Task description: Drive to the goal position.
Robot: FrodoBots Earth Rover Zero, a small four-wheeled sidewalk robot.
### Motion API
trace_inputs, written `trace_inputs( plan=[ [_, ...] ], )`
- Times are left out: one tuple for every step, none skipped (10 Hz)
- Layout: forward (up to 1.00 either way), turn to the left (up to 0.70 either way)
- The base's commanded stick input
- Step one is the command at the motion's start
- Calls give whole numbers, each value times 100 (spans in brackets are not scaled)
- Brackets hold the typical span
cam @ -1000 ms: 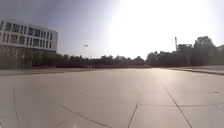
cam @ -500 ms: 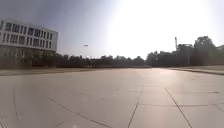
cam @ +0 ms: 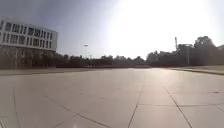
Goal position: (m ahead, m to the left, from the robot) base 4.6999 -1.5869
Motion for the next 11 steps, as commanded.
trace_inputs(
  plan=[
    [7, 1],
    [7, 1],
    [7, 0],
    [7, 0],
    [7, 1],
    [7, 1],
    [6, 1],
    [6, 1],
    [7, 0],
    [7, 0],
    [7, 1]
  ],
)
